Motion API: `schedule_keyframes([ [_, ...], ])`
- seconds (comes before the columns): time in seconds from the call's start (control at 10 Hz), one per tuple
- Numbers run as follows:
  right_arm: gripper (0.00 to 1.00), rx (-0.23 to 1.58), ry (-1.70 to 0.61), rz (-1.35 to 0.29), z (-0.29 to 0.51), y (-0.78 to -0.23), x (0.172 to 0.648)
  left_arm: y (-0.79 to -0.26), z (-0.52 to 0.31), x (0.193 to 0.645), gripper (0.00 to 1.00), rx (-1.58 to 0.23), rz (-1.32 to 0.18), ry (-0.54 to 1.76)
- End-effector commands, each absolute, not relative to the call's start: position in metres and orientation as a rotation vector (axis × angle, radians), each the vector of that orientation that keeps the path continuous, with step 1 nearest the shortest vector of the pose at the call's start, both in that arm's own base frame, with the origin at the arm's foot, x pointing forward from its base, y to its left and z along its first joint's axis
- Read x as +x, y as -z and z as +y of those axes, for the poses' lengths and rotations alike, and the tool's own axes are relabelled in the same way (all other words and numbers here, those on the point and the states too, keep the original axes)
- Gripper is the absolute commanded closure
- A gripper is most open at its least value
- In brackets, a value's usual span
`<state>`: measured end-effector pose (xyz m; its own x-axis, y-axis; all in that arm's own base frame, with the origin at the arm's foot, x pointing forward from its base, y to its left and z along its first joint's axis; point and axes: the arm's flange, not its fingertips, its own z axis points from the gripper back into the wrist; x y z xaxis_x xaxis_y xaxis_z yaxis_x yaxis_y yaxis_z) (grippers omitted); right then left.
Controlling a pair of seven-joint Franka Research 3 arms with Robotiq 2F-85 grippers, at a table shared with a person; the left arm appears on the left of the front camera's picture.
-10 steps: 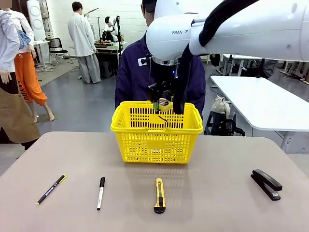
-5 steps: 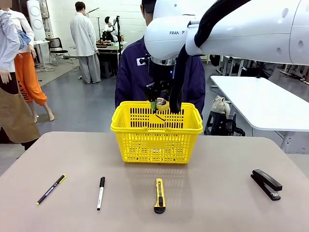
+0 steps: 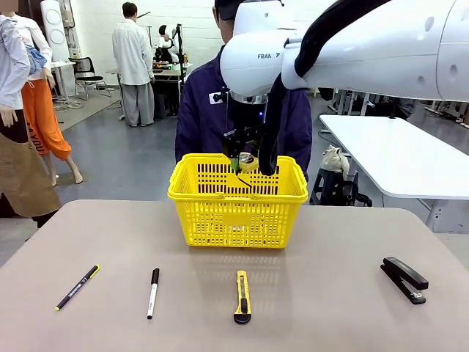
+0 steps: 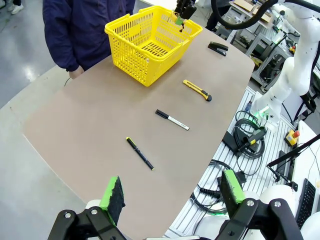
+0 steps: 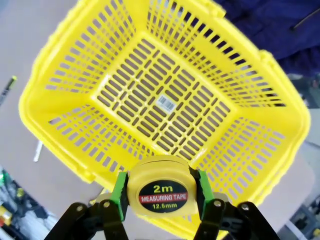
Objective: Place the items the person wants into the basket.
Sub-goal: Pick up the item the person points to and place it in the Market Basket.
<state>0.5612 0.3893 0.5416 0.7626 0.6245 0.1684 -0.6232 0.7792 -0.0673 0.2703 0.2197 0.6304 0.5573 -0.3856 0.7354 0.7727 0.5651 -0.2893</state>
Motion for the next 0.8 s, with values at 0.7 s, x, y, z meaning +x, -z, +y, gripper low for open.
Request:
schedule_keyframes([
  [0.7,0.35,-0.018,-0.735,-0.118,0.401,-0.458,0.62,-0.632,0.221,0.27,0.0,-0.661,-0.685,0.762],
])
